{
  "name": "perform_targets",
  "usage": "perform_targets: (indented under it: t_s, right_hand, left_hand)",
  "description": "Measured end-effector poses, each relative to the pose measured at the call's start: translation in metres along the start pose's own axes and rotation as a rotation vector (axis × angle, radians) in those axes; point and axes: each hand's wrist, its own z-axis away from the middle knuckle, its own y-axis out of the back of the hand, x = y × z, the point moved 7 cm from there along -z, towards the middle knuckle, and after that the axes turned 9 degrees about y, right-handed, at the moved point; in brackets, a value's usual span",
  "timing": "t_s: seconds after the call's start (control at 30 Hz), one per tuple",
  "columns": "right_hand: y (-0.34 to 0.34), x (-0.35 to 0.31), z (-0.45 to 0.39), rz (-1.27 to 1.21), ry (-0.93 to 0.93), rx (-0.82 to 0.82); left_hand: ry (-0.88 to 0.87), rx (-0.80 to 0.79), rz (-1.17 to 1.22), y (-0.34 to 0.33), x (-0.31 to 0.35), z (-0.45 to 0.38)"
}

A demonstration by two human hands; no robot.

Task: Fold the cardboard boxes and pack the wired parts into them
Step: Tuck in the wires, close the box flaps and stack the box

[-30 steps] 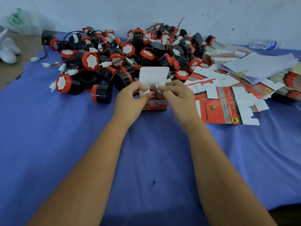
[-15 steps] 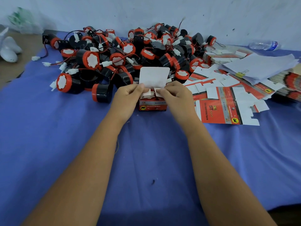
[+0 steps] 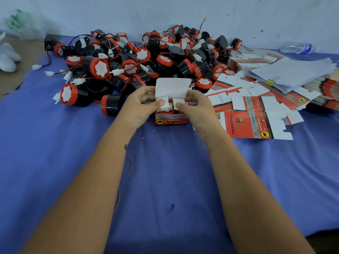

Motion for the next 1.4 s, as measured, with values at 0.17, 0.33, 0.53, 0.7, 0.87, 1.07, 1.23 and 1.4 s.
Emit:
perform_targets:
  t_s: [0.17, 0.33, 0.53, 0.7, 0.87, 1.07, 1.23, 1.4]
  right_hand:
    - [0.0, -0.005, 0.001, -0.026, 0.052, -0.026]
    - [0.004, -0.017, 0.004, 0.023, 0.154, -0.11]
    - [0.011, -0.016, 0.005, 0.146, 0.17, -0.17]
    - [0.01, -0.018, 0.005, 0.223, 0.18, -0.169]
    - [0.021, -0.026, 0.01, 0.156, 0.211, 0.179]
    - [0.006, -0.072, 0.033, 0.606, 0.804, 0.239]
    - [-0.029, -0.064, 0.03, 0.947, 0.824, -0.102]
    - [-0.026, -0.058, 0.024, 0.875, 0.691, -0.218]
  left_hand:
    - [-0.055, 0.005, -0.001, -0.002, 0.001, 0.004]
    - [-0.124, 0.041, -0.03, -0.001, 0.006, 0.009]
    - [-0.084, -0.073, -0.038, 0.001, 0.005, 0.013]
    - [-0.055, -0.114, -0.088, 0.003, 0.004, 0.015]
    - [-0.075, -0.156, -0.052, -0.004, 0.006, 0.021]
    - [-0.082, -0.104, -0.1, -0.007, 0.007, 0.021]
    - [-0.062, -0.134, -0.082, -0.009, 0.003, 0.021]
    - [-0.05, -0.142, -0.142, -0.009, 0.0, 0.019]
